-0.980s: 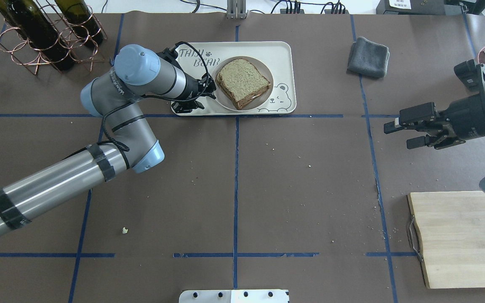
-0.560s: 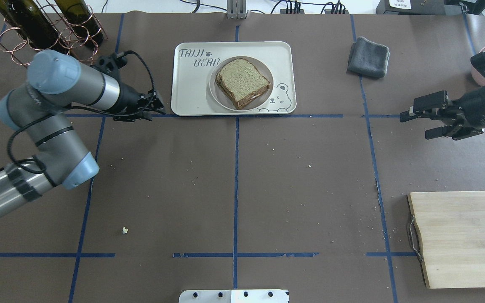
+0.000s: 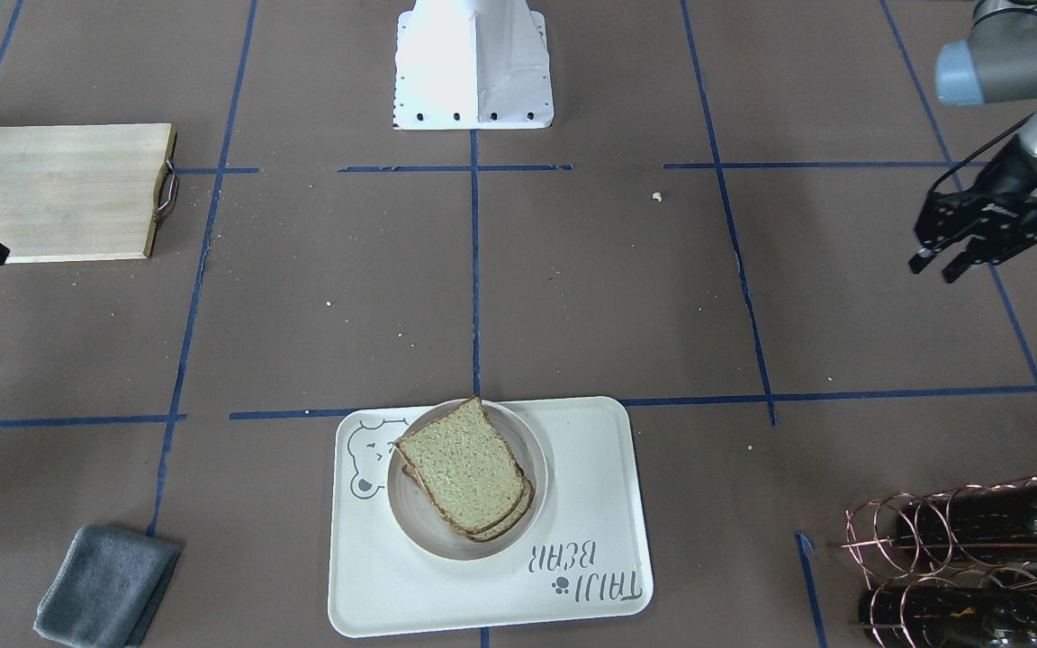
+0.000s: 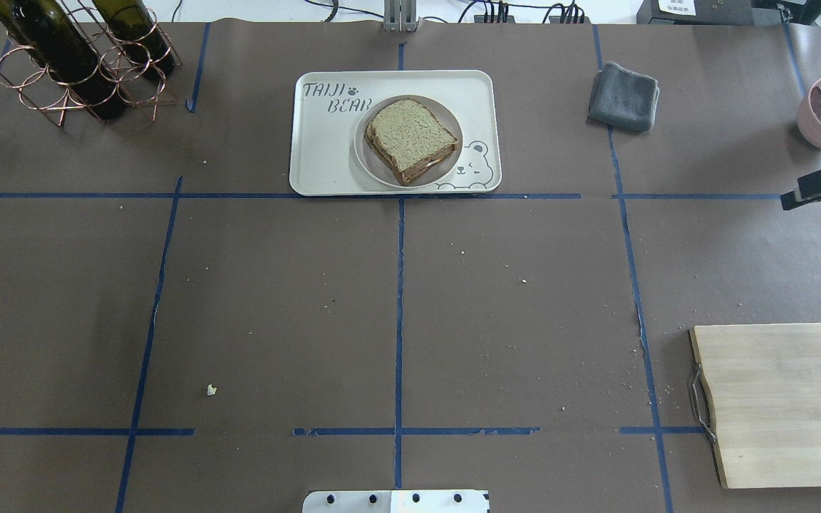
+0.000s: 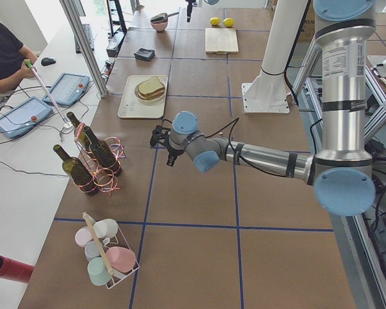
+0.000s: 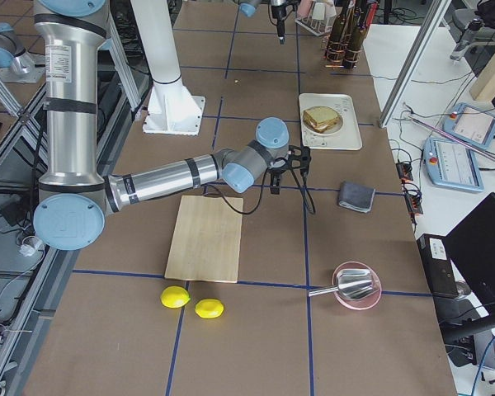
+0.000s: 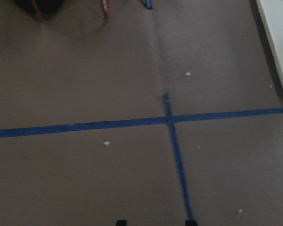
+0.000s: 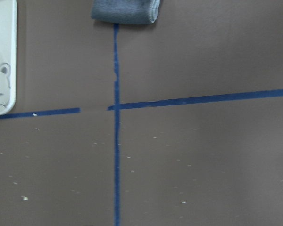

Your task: Make sandwich and place on tray

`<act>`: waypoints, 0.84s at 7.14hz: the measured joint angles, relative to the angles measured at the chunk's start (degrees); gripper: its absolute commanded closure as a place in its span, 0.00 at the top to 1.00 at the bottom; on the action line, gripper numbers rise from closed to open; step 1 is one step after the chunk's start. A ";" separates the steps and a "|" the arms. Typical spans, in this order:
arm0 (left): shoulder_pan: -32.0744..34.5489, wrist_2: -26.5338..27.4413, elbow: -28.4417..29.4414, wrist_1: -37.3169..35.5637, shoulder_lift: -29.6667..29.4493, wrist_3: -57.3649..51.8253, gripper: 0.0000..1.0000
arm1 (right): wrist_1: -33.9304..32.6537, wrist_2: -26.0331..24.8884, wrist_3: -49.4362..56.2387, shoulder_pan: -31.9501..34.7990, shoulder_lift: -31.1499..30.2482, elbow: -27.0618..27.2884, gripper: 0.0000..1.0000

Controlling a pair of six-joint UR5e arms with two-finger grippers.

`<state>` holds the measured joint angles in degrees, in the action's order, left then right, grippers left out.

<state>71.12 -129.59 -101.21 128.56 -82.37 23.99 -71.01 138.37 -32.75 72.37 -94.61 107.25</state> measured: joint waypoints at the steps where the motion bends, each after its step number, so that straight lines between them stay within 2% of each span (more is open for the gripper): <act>1: 8.15 -0.77 1.34 -7.13 0.69 -14.88 0.52 | -8.02 0.01 12.20 3.78 -0.39 -0.08 1.00; 2: 14.57 -1.06 2.09 -17.91 -1.22 -25.80 0.55 | -16.50 0.02 23.53 7.55 -0.38 -0.09 1.00; 3: 18.82 -1.20 1.74 -30.82 -3.97 -32.10 0.84 | -24.27 0.00 32.30 10.63 -0.24 0.23 1.00; 4: 20.76 -1.25 0.33 -41.07 -5.37 -34.79 1.00 | -29.39 -0.03 36.82 12.42 -0.17 0.89 1.00; 5: 21.54 -1.31 -1.03 -46.51 -5.26 -35.85 1.00 | -32.08 -0.14 38.62 13.10 -0.19 1.36 1.00; 6: 21.82 -1.39 -1.31 -47.90 -4.62 -36.22 1.00 | -33.21 -0.35 39.08 13.26 -0.26 1.45 1.00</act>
<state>92.94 -130.98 -102.52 80.66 -86.99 -12.23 -104.23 138.01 6.33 85.63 -94.87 108.70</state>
